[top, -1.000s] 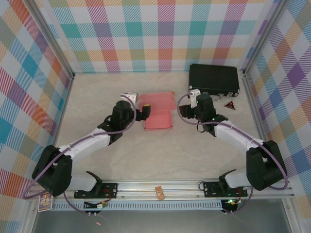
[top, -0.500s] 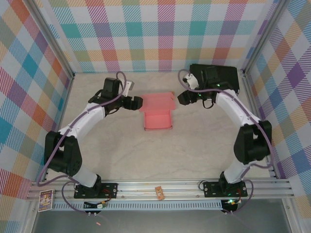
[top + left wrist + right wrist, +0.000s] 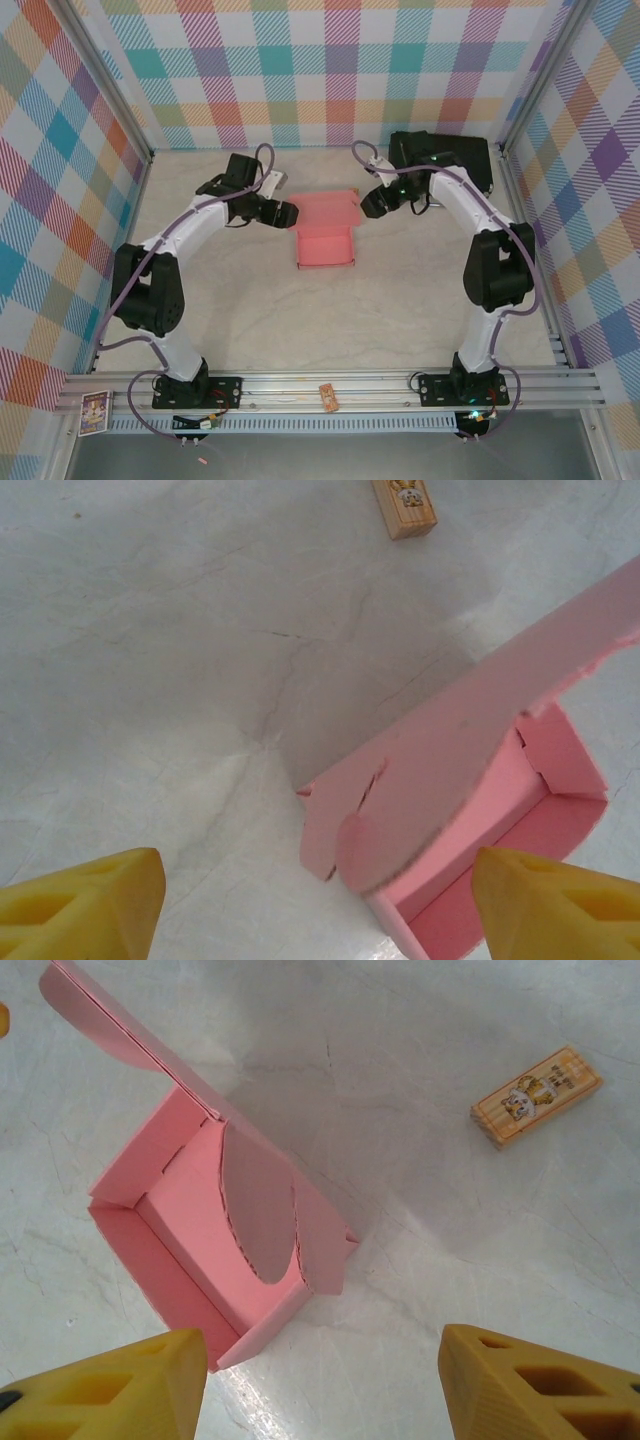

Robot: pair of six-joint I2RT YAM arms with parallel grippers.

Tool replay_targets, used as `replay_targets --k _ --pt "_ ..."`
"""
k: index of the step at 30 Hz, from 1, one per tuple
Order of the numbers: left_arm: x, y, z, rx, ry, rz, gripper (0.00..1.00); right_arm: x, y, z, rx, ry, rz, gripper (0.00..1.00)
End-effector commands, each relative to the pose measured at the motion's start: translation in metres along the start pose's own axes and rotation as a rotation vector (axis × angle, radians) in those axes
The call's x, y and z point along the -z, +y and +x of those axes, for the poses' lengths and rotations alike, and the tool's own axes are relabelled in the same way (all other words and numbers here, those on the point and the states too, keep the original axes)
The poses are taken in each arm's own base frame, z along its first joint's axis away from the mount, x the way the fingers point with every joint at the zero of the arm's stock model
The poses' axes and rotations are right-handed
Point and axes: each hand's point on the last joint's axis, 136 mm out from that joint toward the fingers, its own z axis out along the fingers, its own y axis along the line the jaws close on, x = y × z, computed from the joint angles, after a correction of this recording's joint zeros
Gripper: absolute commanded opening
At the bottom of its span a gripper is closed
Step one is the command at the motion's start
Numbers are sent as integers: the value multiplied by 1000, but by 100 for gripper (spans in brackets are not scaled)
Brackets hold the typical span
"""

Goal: Fold the paper box

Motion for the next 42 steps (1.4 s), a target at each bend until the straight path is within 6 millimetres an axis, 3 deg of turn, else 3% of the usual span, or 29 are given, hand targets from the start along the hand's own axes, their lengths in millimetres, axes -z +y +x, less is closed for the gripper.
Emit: replay_targets --k 1,10,17,32,42 --pt "0 -5 -9 -5 2 31 77 -8 6 -1 35 31 -26 63" --pt "-5 -9 -11 -18 36 47 65 -25 11 -5 74 86 -28 61" --pt "-10 -13 -7 -38 67 30 63 -35 7 -9 88 106 21 57" --pt "-13 -23 -5 -90 85 -61 40 -48 15 -12 96 121 77 31" --pt "-14 -23 -15 -39 31 -95 22 -51 5 -19 31 70 186 17"
